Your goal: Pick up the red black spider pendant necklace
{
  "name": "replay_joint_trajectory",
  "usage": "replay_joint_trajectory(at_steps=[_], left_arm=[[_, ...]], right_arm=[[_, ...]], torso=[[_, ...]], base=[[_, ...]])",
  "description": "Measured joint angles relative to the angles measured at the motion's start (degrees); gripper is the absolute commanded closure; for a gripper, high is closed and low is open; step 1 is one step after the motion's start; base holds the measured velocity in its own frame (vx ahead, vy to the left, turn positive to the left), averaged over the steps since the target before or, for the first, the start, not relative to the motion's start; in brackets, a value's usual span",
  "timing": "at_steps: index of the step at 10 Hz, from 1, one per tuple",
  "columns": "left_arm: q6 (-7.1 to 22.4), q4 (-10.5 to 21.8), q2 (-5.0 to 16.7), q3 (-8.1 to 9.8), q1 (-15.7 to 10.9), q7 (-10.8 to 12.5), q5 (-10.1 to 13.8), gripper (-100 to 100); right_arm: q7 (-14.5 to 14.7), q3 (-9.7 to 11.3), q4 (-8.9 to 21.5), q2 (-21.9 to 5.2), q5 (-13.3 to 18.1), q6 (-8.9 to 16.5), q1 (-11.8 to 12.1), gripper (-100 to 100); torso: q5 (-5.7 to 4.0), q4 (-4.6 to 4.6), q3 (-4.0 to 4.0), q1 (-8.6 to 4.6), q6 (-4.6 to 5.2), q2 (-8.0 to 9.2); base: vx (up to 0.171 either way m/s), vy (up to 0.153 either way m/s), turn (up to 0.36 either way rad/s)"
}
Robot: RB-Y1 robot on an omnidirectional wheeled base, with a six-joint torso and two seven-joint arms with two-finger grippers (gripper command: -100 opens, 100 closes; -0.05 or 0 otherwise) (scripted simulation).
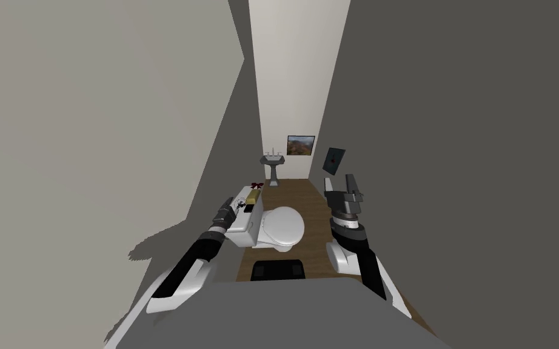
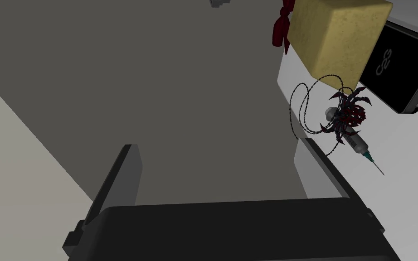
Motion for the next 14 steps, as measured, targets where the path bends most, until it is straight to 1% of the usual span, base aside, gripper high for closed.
replay_joint_trajectory(at_steps=[5,6,7,10,11,12,14], left_arm=[[7.18,-0.08,0.23,0.01,0.22,0.93,1.73,-100],[8.79,-0.28,0.73,0.3,0.37,1.29,2.6,-100],[10.05,-0.44,0.75,0.3,0.45,1.46,2.85,-100],[15.22,-0.26,1.67,0.84,-0.17,2.21,4.81,-100],[16.65,-0.02,1.52,0.46,0.12,2.28,5.02,-100],[17.68,-0.1,1.78,0.53,0.24,2.38,5.41,-100],[20.71,-0.16,2.94,1.17,-0.2,2.94,6.87,-100]], right_arm=[[0.0,0.0,0.0,0.0,0.0,0.0,0.0,0],[0.0,0.0,0.0,0.0,0.0,0.0,0.0,0],[0.0,0.0,0.0,0.0,0.0,0.0,0.0,0],[0.0,0.0,0.0,0.0,0.0,0.0,0.0,0],[0.0,0.0,0.0,0.0,0.0,0.0,0.0,0],[0.0,0.0,0.0,0.0,0.0,0.0,0.0,0],[0.0,0.0,0.0,0.0,0.0,0.0,0.0,0]], torso=[[0.01,-0.01,-0.03,0.01,0.0,-0.04],[0.01,-0.02,-0.05,0.05,0.0,-0.09],[0.01,-0.02,-0.04,0.03,0.0,-0.06],[0.02,-0.03,-0.08,0.1,0.01,-0.13],[0.03,-0.03,-0.08,0.09,0.0,-0.13],[0.02,-0.02,-0.04,0.06,-0.01,-0.06],[0.02,-0.02,-0.06,0.08,0.0,-0.1]], base=[[0.04,0.026,-0.031],[0.039,0.029,-0.018],[0.035,0.027,-0.033],[0.06,0.044,-0.06],[0.035,0.034,-0.012],[0.038,0.028,-0.028],[0.056,0.044,-0.054]])
